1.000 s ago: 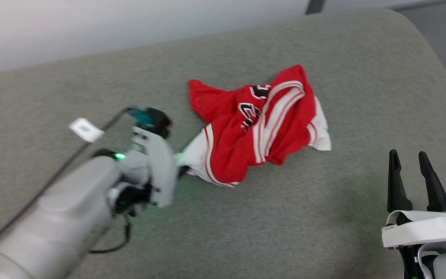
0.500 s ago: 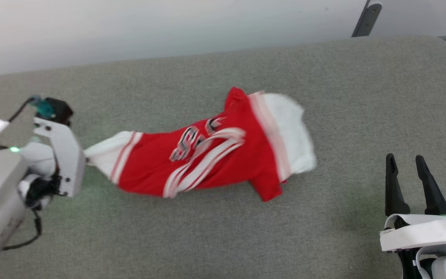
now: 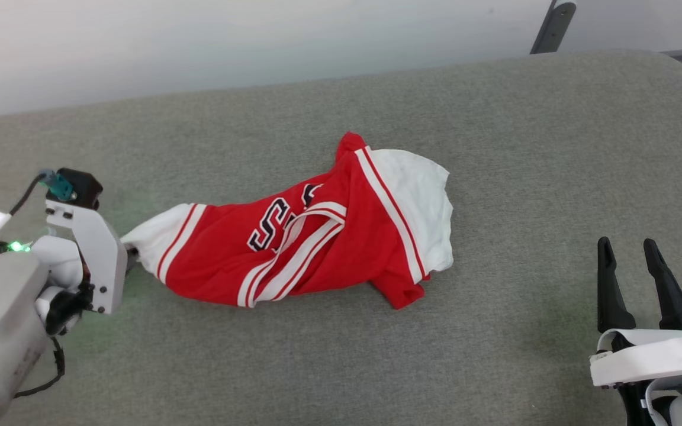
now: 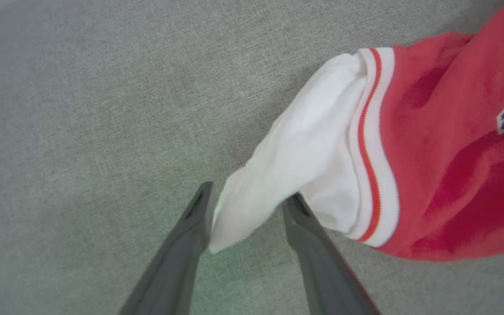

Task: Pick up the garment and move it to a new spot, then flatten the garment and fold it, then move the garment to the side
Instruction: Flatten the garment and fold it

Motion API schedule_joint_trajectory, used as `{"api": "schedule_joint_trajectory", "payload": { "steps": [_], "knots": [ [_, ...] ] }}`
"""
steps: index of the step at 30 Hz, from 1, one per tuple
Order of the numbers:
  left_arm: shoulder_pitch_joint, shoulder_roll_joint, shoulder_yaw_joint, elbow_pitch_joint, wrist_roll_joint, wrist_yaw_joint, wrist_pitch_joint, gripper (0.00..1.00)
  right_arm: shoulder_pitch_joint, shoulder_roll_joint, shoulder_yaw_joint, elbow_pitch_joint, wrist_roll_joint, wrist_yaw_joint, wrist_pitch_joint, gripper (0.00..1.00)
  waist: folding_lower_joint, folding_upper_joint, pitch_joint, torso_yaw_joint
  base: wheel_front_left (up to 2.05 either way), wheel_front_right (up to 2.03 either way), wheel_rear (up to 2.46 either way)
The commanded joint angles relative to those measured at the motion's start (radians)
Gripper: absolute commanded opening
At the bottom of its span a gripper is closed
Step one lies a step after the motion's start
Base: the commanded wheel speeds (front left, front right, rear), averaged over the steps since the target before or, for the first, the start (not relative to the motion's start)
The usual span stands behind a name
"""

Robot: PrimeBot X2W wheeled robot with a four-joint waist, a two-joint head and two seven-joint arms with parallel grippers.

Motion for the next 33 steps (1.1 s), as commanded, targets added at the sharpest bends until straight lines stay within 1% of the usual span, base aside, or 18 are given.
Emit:
{"api": "schedule_joint_trajectory", "payload": {
  "steps": [1, 4, 5, 10, 12, 14, 17, 20, 22, 24, 25, 28, 30, 33],
  "knots": [
    [0.012, 0.001, -0.003, 0.007, 0.021, 0.005, -0.036, 1.0, 0.004, -0.014, 0.009, 0.001, -0.003, -0.001, -0.001, 1.0, 0.0, 0.0, -0.004, 0.011, 0.0, 0.0, 0.0],
    [0.012, 0.003, -0.007, 0.006, 0.052, 0.016, -0.106, 1.0, -0.003, -0.042, 0.018, 0.002, -0.006, -0.001, -0.001, 1.0, 0.0, 0.0, -0.008, 0.037, 0.0, 0.0, 0.0],
    [0.012, 0.003, -0.007, 0.006, 0.052, 0.016, -0.106, 1.0, -0.003, -0.042, 0.018, 0.002, -0.006, -0.001, -0.001, 1.0, 0.0, 0.0, -0.008, 0.037, 0.0, 0.0, 0.0],
    [0.04, -0.013, 0.039, -0.035, 0.034, 0.034, -0.253, 1.0, -0.034, -0.116, 0.075, 0.038, 0.014, -0.001, 0.004, 1.0, 0.0, 0.0, -0.011, 0.103, 0.0, 0.0, 0.0],
    [0.063, -0.02, 0.053, -0.065, 0.038, 0.047, -0.326, 1.0, -0.054, -0.142, 0.114, 0.059, 0.056, -0.001, 0.041, 1.0, 0.0, 0.0, -0.012, 0.13, 0.0, 0.0, 0.0],
    [0.102, -0.045, 0.084, -0.107, 0.012, 0.068, -0.415, 1.0, -0.076, -0.189, 0.148, 0.081, 0.092, -0.001, 0.109, 1.0, 0.0, 0.0, -0.013, 0.158, 0.0, 0.0, 0.0],
    [0.169, -0.076, 0.128, -0.175, -0.006, 0.119, -0.537, 1.0, -0.113, -0.258, 0.215, 0.088, 0.143, -0.001, 0.217, 1.0, 0.0, 0.0, -0.012, 0.203, 0.0, 0.0, 0.0],
    [0.248, -0.112, 0.185, -0.261, 0.022, 0.189, -0.579, 1.0, -0.147, -0.33, 0.267, 0.064, 0.217, -0.001, 0.322, 1.0, 0.0, 0.0, -0.006, 0.242, 0.0, 0.0, 0.0],
    [0.296, -0.145, 0.297, -0.36, 0.106, 0.242, -0.582, 1.0, -0.165, -0.371, 0.295, 0.04, 0.276, -0.001, 0.396, 1.0, 0.0, 0.0, 0.004, 0.268, 0.0, 0.0, 0.0],
    [0.4, -0.179, 0.392, -0.461, 0.227, 0.292, -0.579, 1.0, -0.18, -0.407, 0.321, 0.017, 0.348, -0.001, 0.487, 1.0, 0.0, 0.0, 0.015, 0.288, 0.0, 0.0, 0.0],
    [0.453, -0.203, 0.443, -0.506, 0.27, 0.302, -0.58, 1.0, -0.191, -0.426, 0.327, 0.007, 0.38, -0.001, 0.533, 1.0, 0.0, 0.0, 0.022, 0.297, 0.0, 0.0, 0.0],
    [0.564, -0.262, 0.57, -0.625, 0.415, 0.298, -0.581, 1.0, -0.214, -0.473, 0.338, -0.008, 0.457, -0.001, 0.665, 1.0, 0.0, 0.0, 0.039, 0.32, 0.0, 0.0, 0.0],
    [0.636, -0.314, 0.653, -0.694, 0.488, 0.266, -0.581, 1.0, -0.228, -0.49, 0.341, -0.007, 0.491, -0.001, 0.748, 1.0, 0.0, 0.0, 0.051, 0.333, 0.0, 0.0, 0.0],
    [0.714, -0.368, 0.749, -0.743, 0.582, 0.213, -0.58, 1.0, -0.248, -0.497, 0.344, 0.017, 0.517, -0.001, 0.854, 1.0, 0.0, 0.0, 0.067, 0.353, 0.0, 0.0, 0.0]
  ]
}}
